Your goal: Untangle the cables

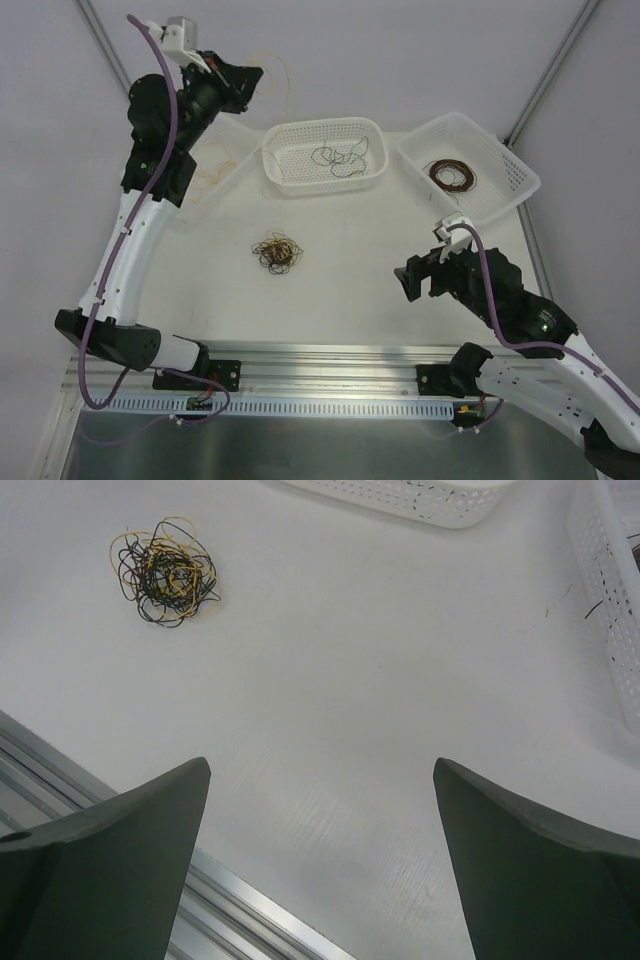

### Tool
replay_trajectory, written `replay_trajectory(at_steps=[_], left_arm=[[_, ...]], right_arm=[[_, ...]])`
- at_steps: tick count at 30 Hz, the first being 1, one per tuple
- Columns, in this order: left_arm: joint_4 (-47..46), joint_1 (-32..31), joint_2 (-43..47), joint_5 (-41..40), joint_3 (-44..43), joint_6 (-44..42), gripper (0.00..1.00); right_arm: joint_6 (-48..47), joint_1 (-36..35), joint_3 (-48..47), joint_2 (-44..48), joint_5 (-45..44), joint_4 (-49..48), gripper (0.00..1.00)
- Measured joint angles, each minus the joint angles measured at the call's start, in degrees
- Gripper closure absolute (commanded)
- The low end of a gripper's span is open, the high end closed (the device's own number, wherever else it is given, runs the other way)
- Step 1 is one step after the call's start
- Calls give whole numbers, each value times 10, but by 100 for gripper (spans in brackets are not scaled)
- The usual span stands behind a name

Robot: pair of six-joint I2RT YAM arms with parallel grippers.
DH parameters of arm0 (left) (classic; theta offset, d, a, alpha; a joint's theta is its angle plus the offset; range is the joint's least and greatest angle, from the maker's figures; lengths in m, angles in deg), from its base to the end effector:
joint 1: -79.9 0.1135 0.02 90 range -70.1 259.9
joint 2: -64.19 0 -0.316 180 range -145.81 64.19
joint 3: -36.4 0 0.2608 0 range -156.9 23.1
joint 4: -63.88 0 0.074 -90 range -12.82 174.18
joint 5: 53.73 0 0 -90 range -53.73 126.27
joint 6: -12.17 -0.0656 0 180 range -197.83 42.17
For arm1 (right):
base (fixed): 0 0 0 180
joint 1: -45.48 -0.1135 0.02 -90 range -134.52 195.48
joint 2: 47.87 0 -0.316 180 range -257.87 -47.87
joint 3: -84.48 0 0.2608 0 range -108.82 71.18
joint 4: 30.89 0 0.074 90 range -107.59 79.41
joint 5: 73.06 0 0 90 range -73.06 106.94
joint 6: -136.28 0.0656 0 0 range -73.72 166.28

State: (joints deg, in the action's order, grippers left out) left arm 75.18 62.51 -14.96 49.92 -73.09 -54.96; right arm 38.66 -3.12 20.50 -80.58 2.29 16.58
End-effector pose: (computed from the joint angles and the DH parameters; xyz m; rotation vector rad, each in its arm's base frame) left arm 0.2967 -0.1092 0.6005 0.1519 1.2751 -0.7538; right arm 0.0846 0.0708 0.3813 -0.7117 1.7100 0.2625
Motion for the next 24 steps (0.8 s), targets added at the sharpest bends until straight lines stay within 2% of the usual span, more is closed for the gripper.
replay_trajectory(at_steps=[7,11,17,22,24], left_arm=[[18,120,-30,-9,-105,1,100],[19,181,-51,-29,-134,-16,100],[19,244,-109,-57,-139,-49,100],[21,269,-172,-68,-116,-65,100],[20,276,-195,-73,-94,-69,96]], right_arm=[[-1,0,0,0,-2,0,1],[-1,0,0,-3,-2,0,1],[-4,0,0,-17,1,0,0],[-4,0,0,-37,6,0,0],[-4,0,0,-46,9,0,0]])
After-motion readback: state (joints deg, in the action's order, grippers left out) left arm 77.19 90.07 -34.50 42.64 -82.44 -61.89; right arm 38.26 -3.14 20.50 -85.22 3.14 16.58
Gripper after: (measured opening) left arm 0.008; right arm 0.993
